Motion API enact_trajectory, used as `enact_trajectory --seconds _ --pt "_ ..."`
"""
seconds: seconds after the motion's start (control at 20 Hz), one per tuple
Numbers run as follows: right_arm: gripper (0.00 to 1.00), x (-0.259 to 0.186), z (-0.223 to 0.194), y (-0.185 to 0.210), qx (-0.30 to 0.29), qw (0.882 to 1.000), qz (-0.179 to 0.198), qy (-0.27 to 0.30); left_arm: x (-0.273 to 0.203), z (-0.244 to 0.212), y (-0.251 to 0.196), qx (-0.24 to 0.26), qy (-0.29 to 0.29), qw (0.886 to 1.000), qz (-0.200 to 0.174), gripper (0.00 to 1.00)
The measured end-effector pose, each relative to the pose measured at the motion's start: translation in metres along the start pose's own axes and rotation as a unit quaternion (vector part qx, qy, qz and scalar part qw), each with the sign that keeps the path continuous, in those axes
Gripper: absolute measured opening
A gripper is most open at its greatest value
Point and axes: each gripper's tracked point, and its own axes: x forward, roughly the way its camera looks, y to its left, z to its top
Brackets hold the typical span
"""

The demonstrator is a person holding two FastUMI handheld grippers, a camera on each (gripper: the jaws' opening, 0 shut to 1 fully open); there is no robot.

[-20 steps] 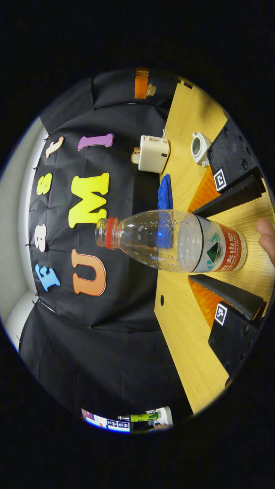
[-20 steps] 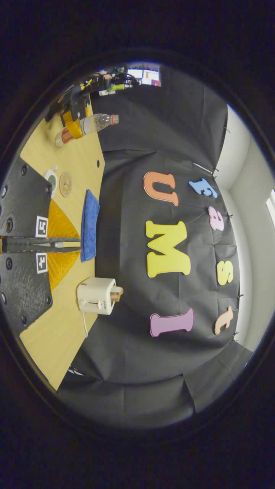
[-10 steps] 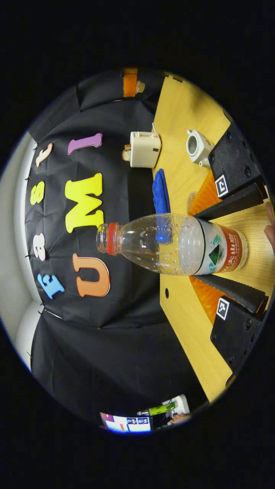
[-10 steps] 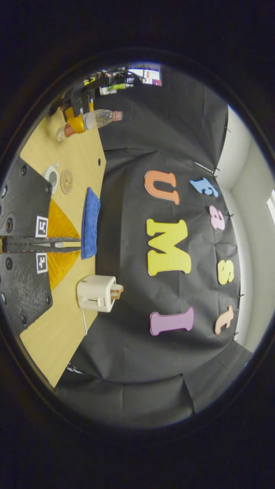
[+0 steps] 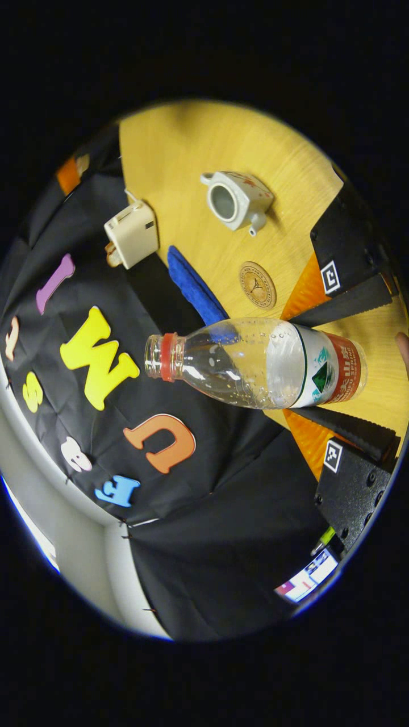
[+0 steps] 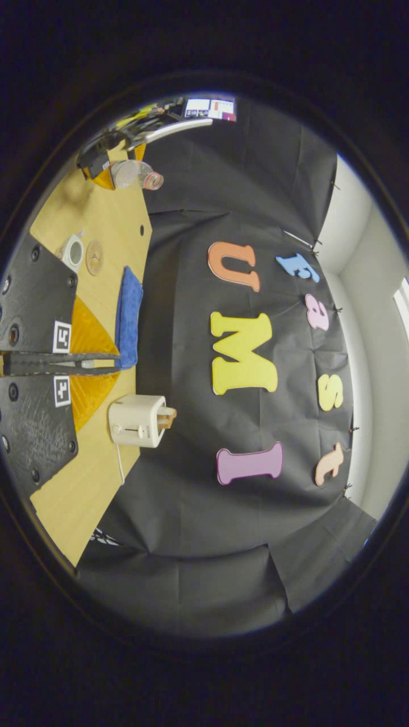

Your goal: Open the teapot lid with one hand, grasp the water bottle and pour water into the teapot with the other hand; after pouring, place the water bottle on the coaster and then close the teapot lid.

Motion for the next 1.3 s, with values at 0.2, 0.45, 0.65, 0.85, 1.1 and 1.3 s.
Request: enact_trajectory --seconds 0.2,0.45,0.65,0.85,1.1,1.3 --pt "0.00 -0.001 0.001 -0.008 -0.001 1.000 -0.008 -0.001 0.001 -0.011 -0.011 0.074 0.023 0.997 -0.006 0.77" --pt "0.00 -0.002 0.002 -0.013 -0.001 1.000 -0.014 0.000 -0.001 -0.006 -0.018 0.162 0.024 0.986 -0.014 0.77" --pt "0.00 0.000 0.002 -0.020 -0.003 1.000 -0.022 0.000 0.000 -0.002 -0.025 0.245 0.020 0.969 -0.028 0.77" --pt "0.00 0.001 -0.001 -0.024 -0.002 1.000 -0.028 0.007 -0.004 0.002 -0.032 0.342 0.022 0.939 -0.045 0.77" --pt "0.00 0.002 -0.001 -0.026 -0.004 1.000 -0.030 0.008 -0.002 0.004 -0.029 0.403 0.031 0.913 -0.043 0.77" --pt "0.00 0.002 -0.002 -0.028 -0.004 0.999 -0.032 0.009 -0.002 0.013 -0.029 0.463 0.027 0.885 -0.032 0.77"
